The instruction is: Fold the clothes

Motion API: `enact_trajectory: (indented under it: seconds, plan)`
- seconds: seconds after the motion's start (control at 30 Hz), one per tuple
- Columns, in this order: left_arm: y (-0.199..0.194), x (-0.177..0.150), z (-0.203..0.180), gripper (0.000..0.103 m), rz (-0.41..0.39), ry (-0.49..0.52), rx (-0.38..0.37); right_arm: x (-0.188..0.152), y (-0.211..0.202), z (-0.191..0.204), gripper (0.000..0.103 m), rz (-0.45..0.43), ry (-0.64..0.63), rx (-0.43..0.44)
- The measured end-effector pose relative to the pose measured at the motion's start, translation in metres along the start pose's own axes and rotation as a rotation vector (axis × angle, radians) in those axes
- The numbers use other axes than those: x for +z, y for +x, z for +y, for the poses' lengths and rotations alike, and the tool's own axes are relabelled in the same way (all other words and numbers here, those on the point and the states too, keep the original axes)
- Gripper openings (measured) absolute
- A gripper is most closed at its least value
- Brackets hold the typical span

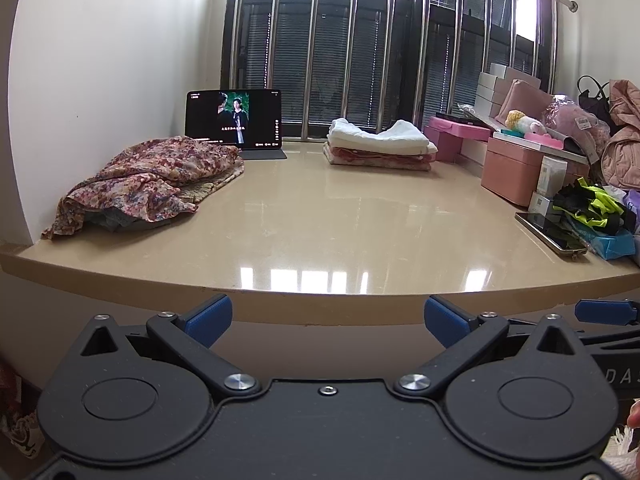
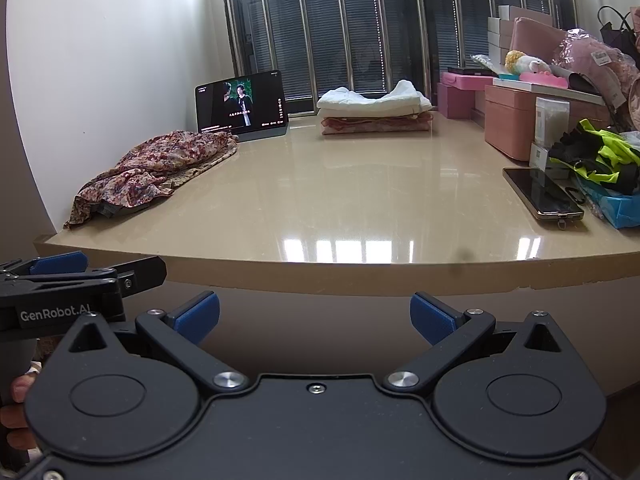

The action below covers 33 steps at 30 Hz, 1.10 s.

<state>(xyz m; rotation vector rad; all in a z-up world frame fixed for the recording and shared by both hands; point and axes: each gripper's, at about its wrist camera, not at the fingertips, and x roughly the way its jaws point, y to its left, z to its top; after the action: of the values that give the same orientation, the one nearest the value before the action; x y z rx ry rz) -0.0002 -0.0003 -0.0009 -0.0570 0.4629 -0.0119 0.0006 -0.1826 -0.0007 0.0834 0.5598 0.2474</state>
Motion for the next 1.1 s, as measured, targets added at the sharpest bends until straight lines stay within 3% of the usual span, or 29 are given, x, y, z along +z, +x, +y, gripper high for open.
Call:
enact_trajectory:
  seconds: [1.1]
  plan:
    - [0.0017, -0.0048, -0.0016, 0.103, 0.0, 0.009, 0.006, -0.0025, 0.0002, -0.001, 0.103, 0.004, -0.003, 0.0]
